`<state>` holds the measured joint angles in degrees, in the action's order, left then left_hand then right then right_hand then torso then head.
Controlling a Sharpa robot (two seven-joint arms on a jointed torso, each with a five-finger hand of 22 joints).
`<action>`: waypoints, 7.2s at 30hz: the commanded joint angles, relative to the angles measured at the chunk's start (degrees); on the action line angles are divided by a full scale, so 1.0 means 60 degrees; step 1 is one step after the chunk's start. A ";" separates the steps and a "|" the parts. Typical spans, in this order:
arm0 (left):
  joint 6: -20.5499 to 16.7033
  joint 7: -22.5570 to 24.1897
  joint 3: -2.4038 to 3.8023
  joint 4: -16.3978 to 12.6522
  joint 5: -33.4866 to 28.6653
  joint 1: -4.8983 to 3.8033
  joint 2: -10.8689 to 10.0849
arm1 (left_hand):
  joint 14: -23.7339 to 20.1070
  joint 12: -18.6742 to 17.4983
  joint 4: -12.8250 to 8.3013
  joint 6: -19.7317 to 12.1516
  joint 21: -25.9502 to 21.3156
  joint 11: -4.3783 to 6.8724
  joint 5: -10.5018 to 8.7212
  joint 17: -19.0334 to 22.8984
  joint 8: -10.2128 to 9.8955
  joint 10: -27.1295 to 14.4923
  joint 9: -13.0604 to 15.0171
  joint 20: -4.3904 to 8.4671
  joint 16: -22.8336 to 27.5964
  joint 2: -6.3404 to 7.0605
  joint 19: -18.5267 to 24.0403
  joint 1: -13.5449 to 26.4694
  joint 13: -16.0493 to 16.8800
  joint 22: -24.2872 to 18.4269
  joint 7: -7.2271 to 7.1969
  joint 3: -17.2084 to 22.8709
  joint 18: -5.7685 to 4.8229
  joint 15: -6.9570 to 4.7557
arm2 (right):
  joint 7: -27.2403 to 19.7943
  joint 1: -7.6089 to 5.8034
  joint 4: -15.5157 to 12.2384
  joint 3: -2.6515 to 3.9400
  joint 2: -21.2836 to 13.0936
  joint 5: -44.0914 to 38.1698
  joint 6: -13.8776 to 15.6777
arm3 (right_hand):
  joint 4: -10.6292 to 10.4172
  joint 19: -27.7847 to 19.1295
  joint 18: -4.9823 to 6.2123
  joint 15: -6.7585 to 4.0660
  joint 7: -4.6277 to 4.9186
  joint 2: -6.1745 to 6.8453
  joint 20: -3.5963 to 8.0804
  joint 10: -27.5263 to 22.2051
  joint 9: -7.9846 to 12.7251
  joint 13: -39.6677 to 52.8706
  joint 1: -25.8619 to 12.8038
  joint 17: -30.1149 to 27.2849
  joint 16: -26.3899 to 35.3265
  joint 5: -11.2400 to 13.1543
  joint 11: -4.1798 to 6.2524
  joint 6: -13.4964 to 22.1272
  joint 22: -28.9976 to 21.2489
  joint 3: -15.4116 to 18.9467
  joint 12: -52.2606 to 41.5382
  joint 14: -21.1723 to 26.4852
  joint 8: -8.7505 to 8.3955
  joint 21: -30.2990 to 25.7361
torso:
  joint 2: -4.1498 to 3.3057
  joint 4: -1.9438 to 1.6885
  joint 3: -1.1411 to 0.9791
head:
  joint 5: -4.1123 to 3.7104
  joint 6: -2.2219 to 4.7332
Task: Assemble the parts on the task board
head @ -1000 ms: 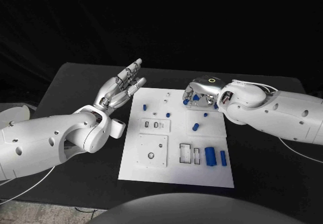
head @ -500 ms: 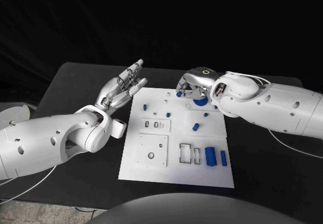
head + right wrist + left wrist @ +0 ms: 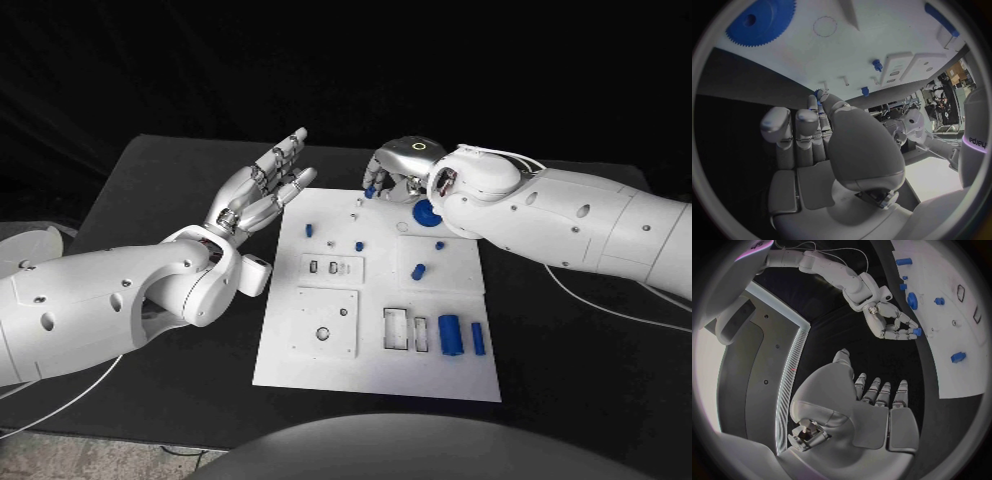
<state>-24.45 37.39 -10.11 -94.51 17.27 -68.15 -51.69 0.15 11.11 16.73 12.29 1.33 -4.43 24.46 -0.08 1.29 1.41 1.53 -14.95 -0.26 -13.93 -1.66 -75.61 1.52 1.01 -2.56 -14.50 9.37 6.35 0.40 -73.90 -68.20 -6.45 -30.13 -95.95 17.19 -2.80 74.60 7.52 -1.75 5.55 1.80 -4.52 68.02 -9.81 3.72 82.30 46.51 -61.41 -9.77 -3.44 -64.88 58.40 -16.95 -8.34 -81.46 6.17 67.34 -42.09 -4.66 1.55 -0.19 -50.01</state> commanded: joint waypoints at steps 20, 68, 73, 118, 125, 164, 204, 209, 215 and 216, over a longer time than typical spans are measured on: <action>0.0272 0.0003 0.0006 0.0106 -0.0098 0.0000 0.0128 | -0.0026 0.0030 -0.0016 -0.0014 0.0059 -0.0100 0.0063 0.0013 0.0049 -0.0001 0.0012 -0.0077 0.0044 0.0016 -0.0035 -0.0139 0.0013 0.0017 0.0019 0.0072 0.0160 0.0082 | -0.0136 0.0151 0.0424 0.0028 0.0298 0.0301 0.0151 | -0.0065 -0.0010 -0.0108 0.0105 0.0004 0.0029 -0.0052 -0.0112 -0.0263 -0.0004 -0.0107 -0.0038 0.0041 -0.0049 -0.0019 0.0135 -0.0009 -0.0018 0.0107 0.0052 -0.0085 0.0022 | 0.0011 -0.0035 0.0018 | 0.0100 0.0002; 0.0437 -0.0113 0.0005 0.0198 -0.0475 0.0014 0.0205 | -0.0026 0.0036 -0.0015 0.0045 0.0074 -0.0177 0.0106 0.0013 0.0060 0.0004 0.0021 -0.0125 0.0044 -0.0002 -0.0048 -0.0236 0.0013 0.0023 0.0157 0.0095 0.0159 0.0137 | 0.0142 0.0287 0.0445 0.0035 0.0463 0.0372 -0.0548 | -0.0033 -0.0576 0.0036 0.0183 -0.0280 0.0536 -0.0153 -0.1344 0.0228 0.0006 -0.0124 -0.0751 0.0549 0.0046 -0.0356 0.2255 -0.0441 -0.0266 0.0782 0.0601 -0.0457 -0.0533 | 0.0015 -0.0012 0.0011 | 0.0114 0.0002; 0.0460 -0.0133 0.0005 0.0197 -0.0541 0.0014 0.0208 | -0.0026 0.0042 -0.0017 0.0054 0.0077 -0.0187 0.0118 0.0013 0.0061 0.0005 0.0022 -0.0131 0.0044 -0.0002 -0.0051 -0.0249 0.0014 0.0025 0.0176 0.0097 0.0159 0.0145 | 0.0229 0.0300 0.0443 0.0035 0.0440 0.0323 -0.0462 | 0.0025 -0.0743 0.0069 0.0176 -0.0378 0.0637 -0.0150 -0.1910 0.0444 0.0029 -0.0124 -0.0952 0.0688 0.0085 -0.0392 0.3008 -0.0588 -0.0183 0.0769 0.0765 -0.0448 -0.0742 | 0.0016 -0.0029 0.0014 | 0.0108 0.0002; 0.0629 -0.0196 -0.0007 0.0303 -0.0661 0.0085 0.0168 | 0.0026 0.0171 -0.0029 0.0002 0.0147 -0.0365 0.0319 -0.0009 0.0053 0.0045 0.0016 -0.0206 0.0019 -0.0001 -0.0118 -0.0458 0.0031 0.0057 0.0261 0.0143 0.0168 0.0373 | 0.0981 0.0509 -0.1566 0.0032 -0.2705 0.0425 0.0310 | -0.0620 0.1284 -0.0744 -0.0265 -0.0102 0.0315 0.0245 0.3663 0.0624 1.4379 -0.1234 0.7248 -0.4766 0.0132 0.0572 0.2167 0.3525 0.1336 -1.3610 -0.1424 -0.0363 0.2254 | 0.0106 0.0035 0.0038 | 0.0109 0.0002; 0.0646 -0.0204 -0.0007 0.0309 -0.0661 0.0088 0.0149 | 0.0035 0.0173 -0.0028 -0.0006 0.0147 -0.0366 0.0325 -0.0012 0.0052 0.0046 0.0015 -0.0209 0.0015 0.0000 -0.0118 -0.0464 0.0031 0.0057 0.0260 0.0143 0.0168 0.0393 | 0.0933 0.0551 -0.1570 0.0032 -0.2729 0.0444 0.0279 | -0.0718 0.1559 -0.0848 -0.0266 -0.0090 0.0302 0.0250 0.3663 0.0587 1.4379 -0.1416 0.7248 -0.4766 0.0127 0.0569 0.2055 0.3933 0.1465 -1.3610 -0.1424 -0.0343 0.2603 | 0.0110 0.0033 0.0041 | 0.0146 0.0002; 0.0789 -0.0281 -0.0007 0.0338 -0.0662 0.0088 0.0099 | 0.0059 0.0184 -0.0030 -0.0025 0.0179 -0.0387 0.0347 -0.0020 0.0050 0.0050 0.0014 -0.0228 0.0005 -0.0003 -0.0150 -0.0492 0.0031 0.0073 0.0256 0.0150 0.0167 0.0463 | 0.0790 0.0793 -0.1353 0.0030 -0.2565 0.0632 -0.0184 | -0.0401 0.1559 -0.0862 -0.0133 0.0080 0.0294 0.0128 0.3663 -0.0122 1.4379 -0.1177 0.7248 -0.4766 -0.1759 0.0425 0.1888 0.4132 0.1314 -1.3610 -0.1424 -0.0270 0.2678 | 0.0110 0.0023 0.0038 | 0.0151 0.0002; 0.1001 -0.0384 -0.0020 0.0453 -0.0767 0.0166 0.0189 | 0.0165 0.0229 -0.0091 -0.0032 0.0243 -0.0446 0.0482 -0.0055 0.0053 0.0068 0.0016 -0.0268 -0.0044 0.0006 -0.0219 -0.0676 0.0037 0.0101 0.0312 0.0213 0.0158 0.0576 | 0.0380 0.0397 -0.2103 0.0037 -0.2022 0.1345 0.0160 | -0.0026 0.1837 -0.0955 -0.0162 -0.0096 0.0441 0.0144 0.3663 -0.2815 1.4379 -0.1431 0.7248 -0.4766 -0.3297 0.0445 0.1197 0.4488 0.0784 -1.3610 -0.1424 0.0821 0.2918 | 0.0110 0.0017 0.0039 | 0.0258 0.0002; 0.1010 -0.0391 -0.0020 0.0460 -0.0766 0.0165 0.0204 | 0.0177 0.0232 -0.0093 -0.0032 0.0245 -0.0449 0.0493 -0.0058 0.0054 0.0070 0.0016 -0.0269 -0.0050 0.0008 -0.0221 -0.0688 0.0037 0.0102 0.0314 0.0217 0.0157 0.0583 | 0.0375 0.0385 -0.1915 0.0038 -0.1601 0.1355 0.0008 | -0.0040 0.1829 -0.0951 -0.0161 -0.0093 0.0437 0.0144 0.3663 -0.2846 1.4379 -0.1448 0.7248 -0.4766 -0.3217 0.0443 0.1224 0.4480 0.0767 -1.3610 -0.1424 0.0796 0.2906 | 0.0116 0.0031 0.0036 | 0.0262 0.0002; 0.1023 -0.0397 -0.0020 0.0468 -0.0766 0.0165 0.0235 | 0.0192 0.0238 -0.0095 -0.0029 0.0248 -0.0452 0.0505 -0.0063 0.0054 0.0073 0.0016 -0.0269 -0.0058 0.0010 -0.0225 -0.0700 0.0038 0.0103 0.0317 0.0221 0.0156 0.0592 | 0.0407 0.0395 -0.1603 0.0038 -0.1125 0.1253 -0.0037 | -0.0073 0.1818 -0.0947 -0.0155 -0.0079 0.0443 0.0142 0.3663 -0.2870 1.4379 -0.1497 0.7248 -0.4766 -0.3153 0.0433 0.1264 0.4471 0.0760 -1.3610 -0.1424 0.0753 0.2891 | 0.0106 0.0015 0.0031 | 0.0246 0.0002; 0.1024 -0.0397 -0.0020 0.0469 -0.0766 0.0165 0.0240 | 0.0193 0.0238 -0.0095 -0.0029 0.0248 -0.0452 0.0505 -0.0063 0.0054 0.0073 0.0016 -0.0270 -0.0058 0.0010 -0.0225 -0.0701 0.0038 0.0103 0.0317 0.0221 0.0156 0.0592 | 0.0424 0.0401 -0.1527 0.0038 -0.1006 0.1197 -0.0050 | -0.0080 0.1814 -0.0945 -0.0153 -0.0076 0.0445 0.0141 0.3663 -0.2875 1.4379 -0.1509 0.7248 -0.4766 -0.3133 0.0430 0.1274 0.4467 0.0758 -1.3610 -0.1424 0.0742 0.2885 | 0.0104 0.0022 0.0030 | 0.0250 0.0002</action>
<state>-19.44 34.64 -10.26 -91.63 12.68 -67.13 -50.40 1.39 12.22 16.17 12.07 2.44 -6.89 27.18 -0.41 1.29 1.83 1.55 -16.37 -0.26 -13.96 -2.70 -79.25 1.66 1.56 -1.14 -13.63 9.38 9.63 3.05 -71.55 -77.81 -6.23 -36.69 -88.12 18.23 -3.15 83.92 2.61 -2.77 4.96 4.03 -3.60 83.99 -26.98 74.91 73.24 74.92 -89.81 -28.90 -0.77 -57.67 74.94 -12.56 -89.78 -84.12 11.00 84.65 -41.42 -4.52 1.75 1.31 -50.01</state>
